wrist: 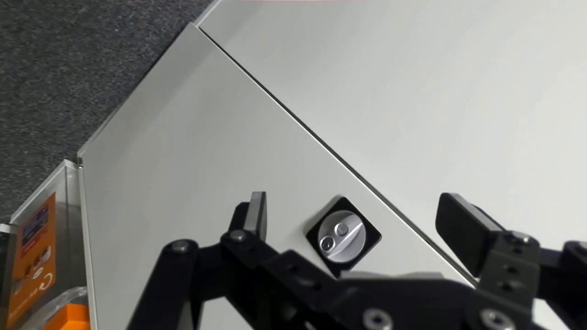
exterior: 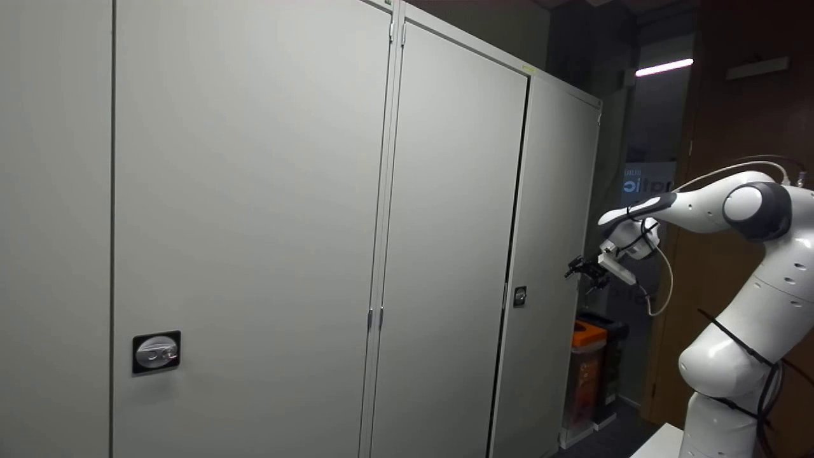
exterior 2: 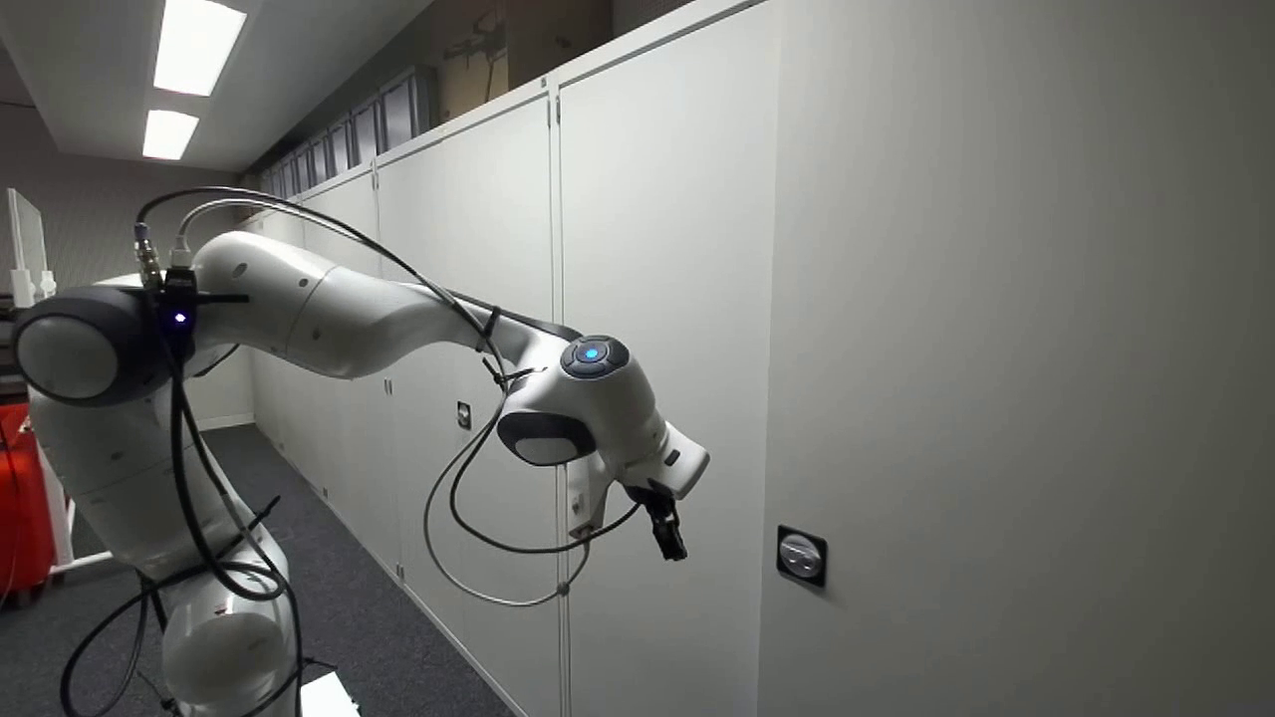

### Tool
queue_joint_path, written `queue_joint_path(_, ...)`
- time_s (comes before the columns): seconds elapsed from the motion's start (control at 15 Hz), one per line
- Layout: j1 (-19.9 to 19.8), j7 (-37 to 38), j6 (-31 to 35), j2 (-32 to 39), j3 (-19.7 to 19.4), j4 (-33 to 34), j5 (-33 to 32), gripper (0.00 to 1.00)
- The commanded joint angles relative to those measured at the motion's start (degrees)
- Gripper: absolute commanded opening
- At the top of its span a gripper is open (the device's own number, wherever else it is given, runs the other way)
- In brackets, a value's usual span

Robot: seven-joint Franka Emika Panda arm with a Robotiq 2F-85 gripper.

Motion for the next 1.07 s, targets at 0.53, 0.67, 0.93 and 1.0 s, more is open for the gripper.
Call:
queue_joint_path(0.53, 0.2, -6.8, 4.1, 5.4, 2.4, 0.3, 14.5, 1.00)
queue_joint_path(0.67, 0.2, -6.8, 4.1, 5.4, 2.4, 0.3, 14.5, 1.00)
queue_joint_path(0.93, 0.2, -6.8, 4.1, 5.4, 2.4, 0.3, 14.5, 1.00)
queue_joint_path(1.0, 0.2, -6.8, 4.1, 5.4, 2.4, 0.3, 14.5, 1.00)
